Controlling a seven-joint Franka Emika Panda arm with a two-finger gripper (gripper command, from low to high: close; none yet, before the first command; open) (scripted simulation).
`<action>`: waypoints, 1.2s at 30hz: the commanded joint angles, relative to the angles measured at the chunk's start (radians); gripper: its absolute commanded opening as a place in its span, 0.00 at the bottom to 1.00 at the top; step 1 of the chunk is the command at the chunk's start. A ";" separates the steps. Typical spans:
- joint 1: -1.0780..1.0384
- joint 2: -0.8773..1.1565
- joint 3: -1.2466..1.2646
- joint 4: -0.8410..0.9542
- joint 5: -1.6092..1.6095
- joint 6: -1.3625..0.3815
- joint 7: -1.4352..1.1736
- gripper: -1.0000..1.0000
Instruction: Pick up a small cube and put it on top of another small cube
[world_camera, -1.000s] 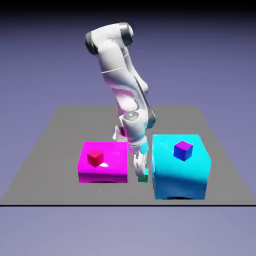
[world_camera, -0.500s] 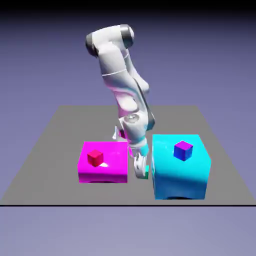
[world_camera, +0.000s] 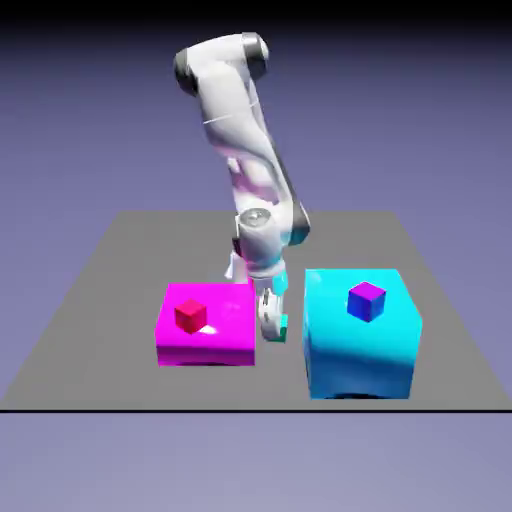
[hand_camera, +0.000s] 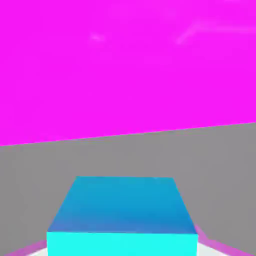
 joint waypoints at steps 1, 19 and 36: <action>0.032 -0.006 -0.021 0.024 -0.004 -0.003 -0.043 0.00; 0.335 -0.459 -0.580 0.101 0.498 -0.328 -0.015 0.00; 0.352 -0.474 -0.646 0.034 0.704 -0.249 0.218 1.00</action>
